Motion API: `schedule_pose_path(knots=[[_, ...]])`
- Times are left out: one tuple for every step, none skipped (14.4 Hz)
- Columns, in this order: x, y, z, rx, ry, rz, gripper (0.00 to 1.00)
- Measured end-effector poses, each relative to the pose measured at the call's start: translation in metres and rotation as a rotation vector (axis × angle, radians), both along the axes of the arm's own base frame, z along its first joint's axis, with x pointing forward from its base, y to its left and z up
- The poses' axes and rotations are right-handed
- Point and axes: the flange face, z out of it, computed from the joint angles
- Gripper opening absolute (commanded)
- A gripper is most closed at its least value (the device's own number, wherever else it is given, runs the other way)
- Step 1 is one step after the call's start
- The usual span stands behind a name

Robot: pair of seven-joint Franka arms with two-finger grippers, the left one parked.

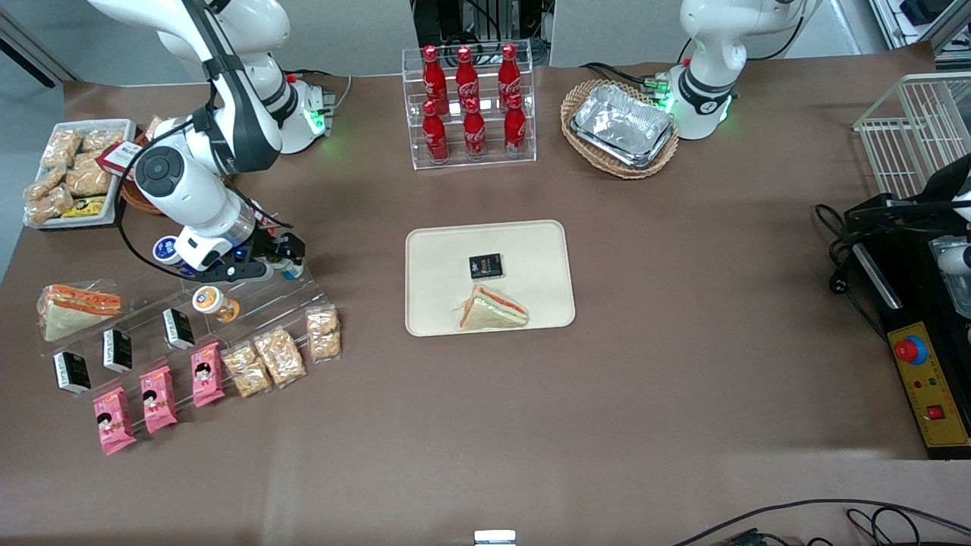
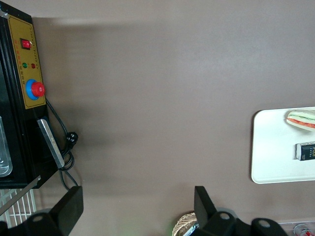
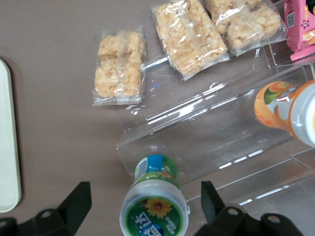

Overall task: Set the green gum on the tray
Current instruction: 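Close the right gripper around the green gum bottle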

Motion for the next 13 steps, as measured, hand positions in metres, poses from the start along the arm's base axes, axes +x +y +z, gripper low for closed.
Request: schedule_pose_path(knots=[[-0.001,0.0,-0.002,0.0,-0.001,0.0,0.99],[-0.002,0.0,-0.004,0.0,0.0,0.0,0.99],[-0.003,-0.001,-0.006,-0.001,0.001,-0.001,0.99],[-0.004,-0.001,-0.007,-0.001,0.001,-0.001,0.99],[-0.004,-0.001,-0.008,-0.001,0.0,-0.001,0.99],[-0.004,-0.001,-0.008,-0.001,0.0,-0.001,0.99],[-0.004,-0.001,-0.009,-0.001,0.001,-0.001,0.99],[-0.005,-0.001,-0.009,-0.001,0.003,-0.001,0.99],[-0.006,-0.001,-0.01,-0.001,0.004,-0.001,0.98],[-0.006,-0.001,-0.011,-0.002,0.006,-0.001,0.98],[-0.007,-0.002,-0.012,-0.002,0.007,-0.001,0.98],[-0.007,-0.002,-0.012,-0.002,0.008,-0.001,0.97],[-0.007,-0.002,-0.013,-0.002,0.008,-0.001,0.96]])
